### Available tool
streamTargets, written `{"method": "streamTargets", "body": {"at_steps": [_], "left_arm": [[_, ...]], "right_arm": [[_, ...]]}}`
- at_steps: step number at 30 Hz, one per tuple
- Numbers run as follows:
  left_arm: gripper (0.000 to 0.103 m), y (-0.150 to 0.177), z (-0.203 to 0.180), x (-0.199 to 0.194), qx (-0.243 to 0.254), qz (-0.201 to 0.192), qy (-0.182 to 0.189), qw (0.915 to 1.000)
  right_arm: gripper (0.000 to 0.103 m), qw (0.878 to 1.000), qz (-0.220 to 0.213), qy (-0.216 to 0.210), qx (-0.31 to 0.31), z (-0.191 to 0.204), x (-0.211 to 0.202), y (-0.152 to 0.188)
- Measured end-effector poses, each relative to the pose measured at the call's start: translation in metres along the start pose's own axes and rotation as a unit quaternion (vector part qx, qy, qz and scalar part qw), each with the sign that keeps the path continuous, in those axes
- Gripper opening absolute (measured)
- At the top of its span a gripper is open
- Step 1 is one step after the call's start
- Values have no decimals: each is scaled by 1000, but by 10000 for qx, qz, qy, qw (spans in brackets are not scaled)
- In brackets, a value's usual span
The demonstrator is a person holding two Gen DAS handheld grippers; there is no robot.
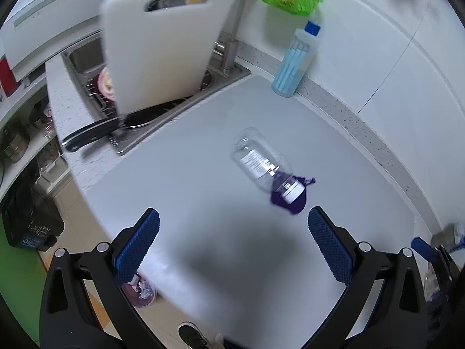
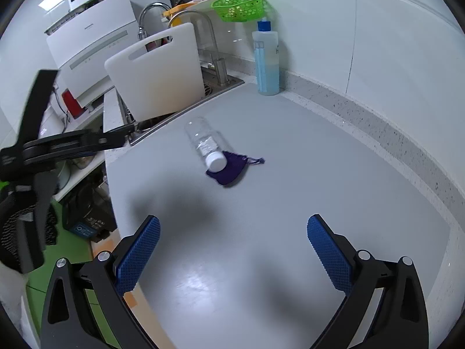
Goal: Collect trash
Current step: 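Lower the left tool over the clear plastic bottle and close it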
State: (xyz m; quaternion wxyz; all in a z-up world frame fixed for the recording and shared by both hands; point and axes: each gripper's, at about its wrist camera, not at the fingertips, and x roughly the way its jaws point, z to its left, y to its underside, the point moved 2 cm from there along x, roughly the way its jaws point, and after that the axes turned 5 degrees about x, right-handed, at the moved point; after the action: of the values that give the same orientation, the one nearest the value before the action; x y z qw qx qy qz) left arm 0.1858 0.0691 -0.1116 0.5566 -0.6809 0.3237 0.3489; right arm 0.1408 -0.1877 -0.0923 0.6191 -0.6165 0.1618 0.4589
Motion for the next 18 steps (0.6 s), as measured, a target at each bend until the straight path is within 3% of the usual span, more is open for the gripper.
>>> {"method": "streamTargets", "body": {"at_steps": [10, 18], "left_arm": [[100, -38, -39, 69, -239, 398, -186, 9987], [100, -57, -39, 123, -906, 803, -363, 9920]], "right_arm": [[97, 9998, 48, -169, -1, -38, 15, -23], [97, 9995, 174, -268, 26, -63, 29, -28]]}}
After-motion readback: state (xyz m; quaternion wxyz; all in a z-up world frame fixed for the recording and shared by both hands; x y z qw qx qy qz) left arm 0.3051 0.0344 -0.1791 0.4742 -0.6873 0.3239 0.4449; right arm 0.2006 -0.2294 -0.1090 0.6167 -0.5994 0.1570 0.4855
